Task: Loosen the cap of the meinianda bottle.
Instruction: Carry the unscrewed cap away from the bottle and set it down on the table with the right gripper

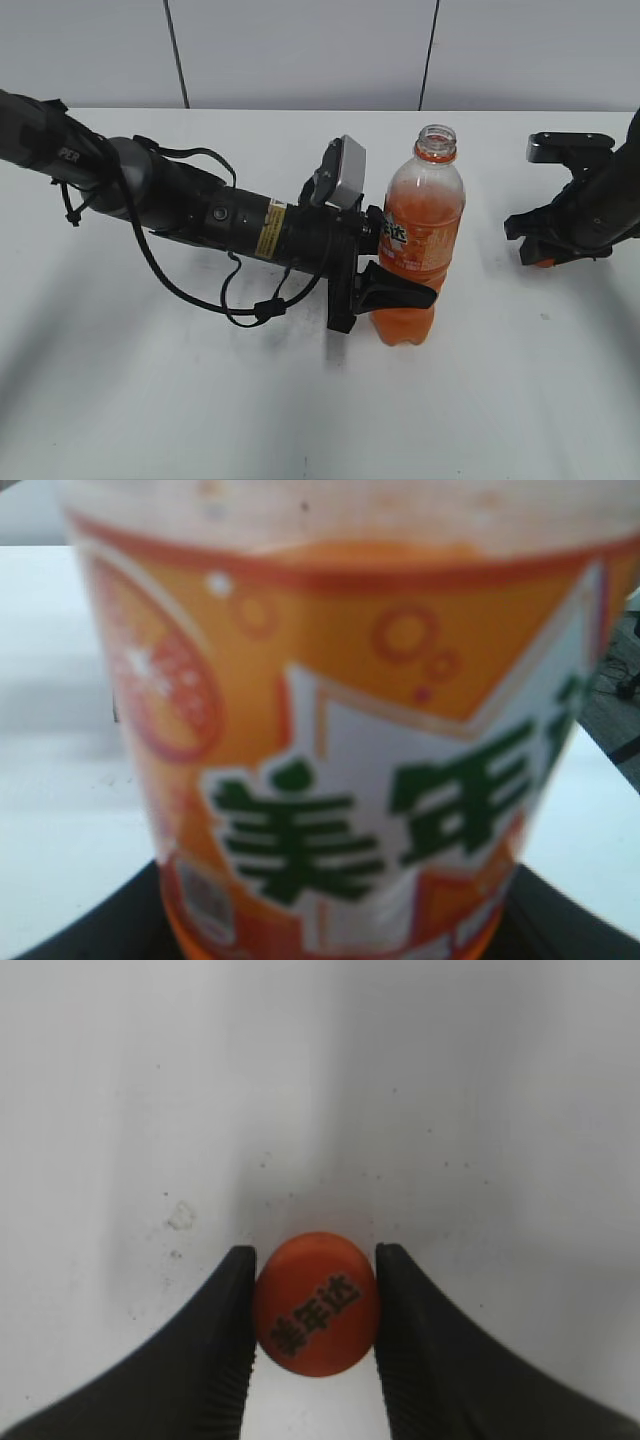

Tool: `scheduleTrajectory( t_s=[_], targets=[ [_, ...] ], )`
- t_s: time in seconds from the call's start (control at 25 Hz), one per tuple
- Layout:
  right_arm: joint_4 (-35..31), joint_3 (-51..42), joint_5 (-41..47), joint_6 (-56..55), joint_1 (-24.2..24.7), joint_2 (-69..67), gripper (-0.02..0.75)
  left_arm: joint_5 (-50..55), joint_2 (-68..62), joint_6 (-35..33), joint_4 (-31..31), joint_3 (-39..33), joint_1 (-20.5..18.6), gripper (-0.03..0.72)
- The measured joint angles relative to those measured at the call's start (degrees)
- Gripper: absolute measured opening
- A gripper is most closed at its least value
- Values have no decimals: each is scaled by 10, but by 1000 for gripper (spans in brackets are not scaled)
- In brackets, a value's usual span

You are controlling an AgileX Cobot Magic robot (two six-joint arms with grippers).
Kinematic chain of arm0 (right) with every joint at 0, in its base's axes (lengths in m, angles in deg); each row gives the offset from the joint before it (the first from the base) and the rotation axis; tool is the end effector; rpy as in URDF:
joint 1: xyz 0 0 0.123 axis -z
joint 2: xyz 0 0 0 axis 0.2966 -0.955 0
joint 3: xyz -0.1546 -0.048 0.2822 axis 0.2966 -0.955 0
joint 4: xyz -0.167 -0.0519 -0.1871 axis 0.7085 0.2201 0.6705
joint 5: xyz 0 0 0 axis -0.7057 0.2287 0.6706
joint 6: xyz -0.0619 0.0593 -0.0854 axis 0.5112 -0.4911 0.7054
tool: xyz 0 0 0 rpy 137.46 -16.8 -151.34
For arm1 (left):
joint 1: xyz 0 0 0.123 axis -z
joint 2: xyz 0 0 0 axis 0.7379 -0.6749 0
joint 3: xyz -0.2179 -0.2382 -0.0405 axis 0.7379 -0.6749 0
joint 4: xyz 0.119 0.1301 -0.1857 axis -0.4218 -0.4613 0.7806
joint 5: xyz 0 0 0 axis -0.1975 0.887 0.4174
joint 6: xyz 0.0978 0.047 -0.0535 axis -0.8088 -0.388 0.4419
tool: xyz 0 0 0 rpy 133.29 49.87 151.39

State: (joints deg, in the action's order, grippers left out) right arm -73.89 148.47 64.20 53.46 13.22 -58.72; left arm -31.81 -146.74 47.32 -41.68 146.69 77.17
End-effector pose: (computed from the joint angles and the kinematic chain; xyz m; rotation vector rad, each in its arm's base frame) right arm 0.3857 0.0341 0.1195 -0.1574 2.7658 0.0888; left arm 0.3552 -0.3239 0.1110 1.5069 1.4092 -1.1479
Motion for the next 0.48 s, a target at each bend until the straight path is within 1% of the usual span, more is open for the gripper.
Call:
scheduleTrajectory(
  t_s=[0.32, 0.4, 0.48],
  targets=[
    [-3, 0, -26, 0, 0, -14, 274, 0, 0, 1, 4, 0, 0, 397],
    [-3, 0, -27, 0, 0, -14, 306, 0, 0, 1, 4, 0, 0, 397],
    [-5, 0, -27, 0, 0, -14, 377, 0, 0, 1, 4, 0, 0, 397]
  ],
)
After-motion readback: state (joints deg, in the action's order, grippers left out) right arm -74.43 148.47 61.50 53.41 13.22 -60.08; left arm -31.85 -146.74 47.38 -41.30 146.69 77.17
